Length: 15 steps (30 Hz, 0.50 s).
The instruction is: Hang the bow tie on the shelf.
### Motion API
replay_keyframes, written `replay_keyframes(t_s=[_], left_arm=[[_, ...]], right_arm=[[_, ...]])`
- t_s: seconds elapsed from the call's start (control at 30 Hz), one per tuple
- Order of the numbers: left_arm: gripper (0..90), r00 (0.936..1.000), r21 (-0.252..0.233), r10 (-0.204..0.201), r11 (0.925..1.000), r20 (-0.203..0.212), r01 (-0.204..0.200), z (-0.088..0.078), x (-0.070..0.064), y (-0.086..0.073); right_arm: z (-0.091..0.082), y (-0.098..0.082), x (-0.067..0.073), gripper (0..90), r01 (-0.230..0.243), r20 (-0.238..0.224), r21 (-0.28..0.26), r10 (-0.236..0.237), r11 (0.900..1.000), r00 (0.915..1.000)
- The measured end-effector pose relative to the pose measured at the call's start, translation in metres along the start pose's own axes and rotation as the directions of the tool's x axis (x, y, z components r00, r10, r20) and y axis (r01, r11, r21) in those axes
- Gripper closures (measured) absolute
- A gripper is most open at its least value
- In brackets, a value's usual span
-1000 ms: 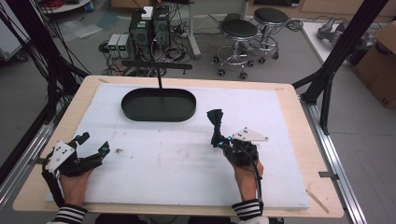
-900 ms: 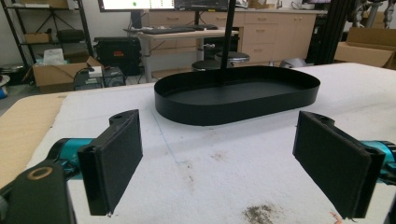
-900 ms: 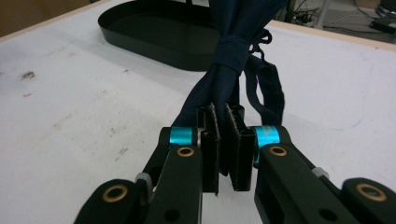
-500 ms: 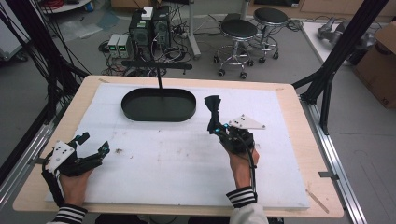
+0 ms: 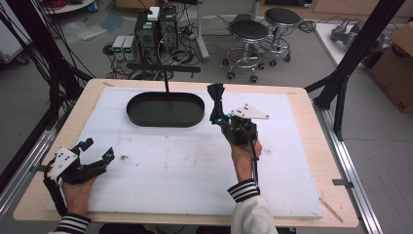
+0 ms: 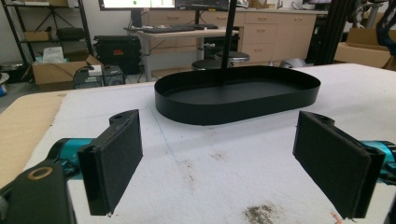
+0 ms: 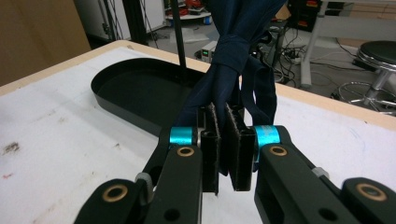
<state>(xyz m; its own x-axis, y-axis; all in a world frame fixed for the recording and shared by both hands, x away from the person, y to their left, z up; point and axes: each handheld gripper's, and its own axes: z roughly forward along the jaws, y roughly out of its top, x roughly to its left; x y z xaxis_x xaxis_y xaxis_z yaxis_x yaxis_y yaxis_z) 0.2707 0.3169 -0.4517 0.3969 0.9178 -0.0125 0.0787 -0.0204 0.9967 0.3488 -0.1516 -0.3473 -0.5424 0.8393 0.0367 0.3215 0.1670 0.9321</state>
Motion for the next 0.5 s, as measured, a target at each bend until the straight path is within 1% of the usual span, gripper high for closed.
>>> replay_keyframes(t_s=[0.07, 0.1, 0.2, 0.23, 0.3, 0.5], left_arm=[[16.1, 1.0, 0.002, 0.0, 1.0, 0.0, 0.0, 0.0, 0.0, 0.0], [16.1, 1.0, 0.002, -0.001, 1.0, 0.001, 0.001, 0.0, 0.0, 0.0], [16.1, 1.0, 0.004, 0.0, 1.0, 0.001, 0.0, 0.0, 0.0, 0.0], [16.1, 1.0, 0.003, 0.0, 1.0, 0.001, 0.0, 0.0, 0.0, 0.0], [16.1, 1.0, 0.003, 0.0, 1.0, 0.001, 0.0, 0.0, 0.0, 0.0], [16.0, 1.0, 0.004, 0.004, 1.0, 0.003, -0.004, 0.0, 0.0, 0.0]], right_arm=[[0.005, 0.003, -0.001, 85.1, 0.01, 0.001, -0.019, -0.01, 1.0, 1.0], [0.007, 0.005, -0.002, 85.1, 0.001, -0.004, -0.013, -0.001, 1.0, 1.0], [0.013, 0.008, -0.005, 85.1, -0.008, -0.007, -0.02, 0.008, 1.0, 1.0], [0.015, 0.011, -0.006, 85.1, -0.018, -0.007, -0.021, 0.017, 1.0, 0.9998], [0.018, 0.014, -0.008, 85.1, -0.02, -0.007, -0.039, 0.02, 0.999, 0.9998], [0.027, 0.026, -0.01, 85.1, -0.009, -0.016, -0.052, 0.008, 0.999, 0.9998]])
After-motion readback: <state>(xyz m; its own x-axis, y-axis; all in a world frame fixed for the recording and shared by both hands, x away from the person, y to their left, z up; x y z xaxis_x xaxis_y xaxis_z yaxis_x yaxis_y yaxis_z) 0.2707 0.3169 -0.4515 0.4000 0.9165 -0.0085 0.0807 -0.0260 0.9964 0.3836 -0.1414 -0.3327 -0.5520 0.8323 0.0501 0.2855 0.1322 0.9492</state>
